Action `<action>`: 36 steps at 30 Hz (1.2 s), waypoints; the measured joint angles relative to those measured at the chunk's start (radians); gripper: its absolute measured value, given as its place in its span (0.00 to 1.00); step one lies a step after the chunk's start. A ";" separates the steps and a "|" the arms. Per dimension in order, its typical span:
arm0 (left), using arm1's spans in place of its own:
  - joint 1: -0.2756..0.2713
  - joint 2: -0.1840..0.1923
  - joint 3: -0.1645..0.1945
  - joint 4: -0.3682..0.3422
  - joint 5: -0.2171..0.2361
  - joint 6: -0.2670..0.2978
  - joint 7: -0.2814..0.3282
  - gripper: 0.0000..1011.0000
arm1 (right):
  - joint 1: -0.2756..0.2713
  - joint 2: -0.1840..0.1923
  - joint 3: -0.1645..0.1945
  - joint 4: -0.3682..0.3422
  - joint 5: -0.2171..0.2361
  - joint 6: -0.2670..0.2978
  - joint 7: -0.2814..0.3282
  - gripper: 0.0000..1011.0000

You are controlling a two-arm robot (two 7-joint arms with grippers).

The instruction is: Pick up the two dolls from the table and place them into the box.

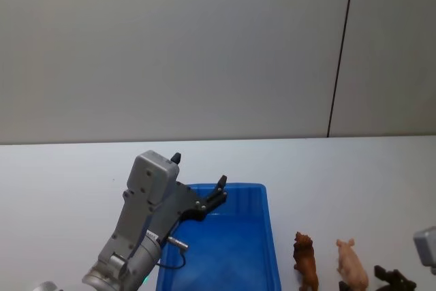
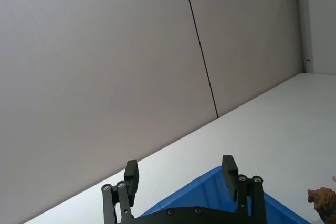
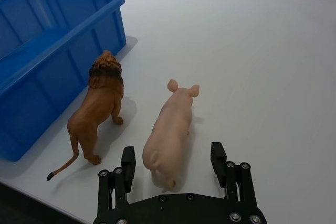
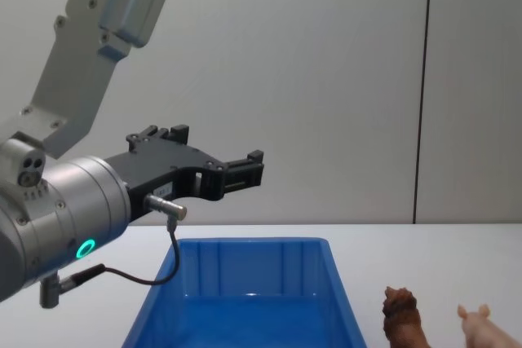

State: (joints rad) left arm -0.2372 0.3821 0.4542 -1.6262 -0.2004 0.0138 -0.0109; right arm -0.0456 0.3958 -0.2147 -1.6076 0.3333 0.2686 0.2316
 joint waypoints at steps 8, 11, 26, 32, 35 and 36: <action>0.000 0.000 0.000 0.000 0.000 0.000 0.000 0.99 | 0.017 -0.019 -0.013 0.032 -0.009 0.002 0.011 0.68; 0.000 0.000 0.000 0.000 0.000 0.000 0.000 0.99 | 0.020 -0.024 -0.017 0.039 -0.015 -0.005 0.011 0.62; 0.000 0.000 0.000 0.000 0.000 0.000 0.000 0.99 | 0.017 -0.031 -0.024 0.027 -0.070 -0.091 -0.034 0.33; 0.000 0.000 0.000 0.000 0.000 0.000 0.000 0.99 | 0.018 -0.030 -0.022 0.002 -0.096 -0.137 -0.050 0.33; 0.000 0.000 0.000 0.000 0.000 0.000 0.000 0.99 | 0.025 -0.030 -0.020 -0.013 -0.106 -0.156 -0.047 0.33; 0.000 0.000 0.000 0.000 0.000 0.000 0.000 0.99 | 0.028 -0.030 -0.020 -0.017 -0.107 -0.160 -0.044 0.33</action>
State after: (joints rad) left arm -0.2372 0.3821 0.4543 -1.6262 -0.2004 0.0138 -0.0109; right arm -0.0178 0.3661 -0.2342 -1.6244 0.2262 0.1088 0.1879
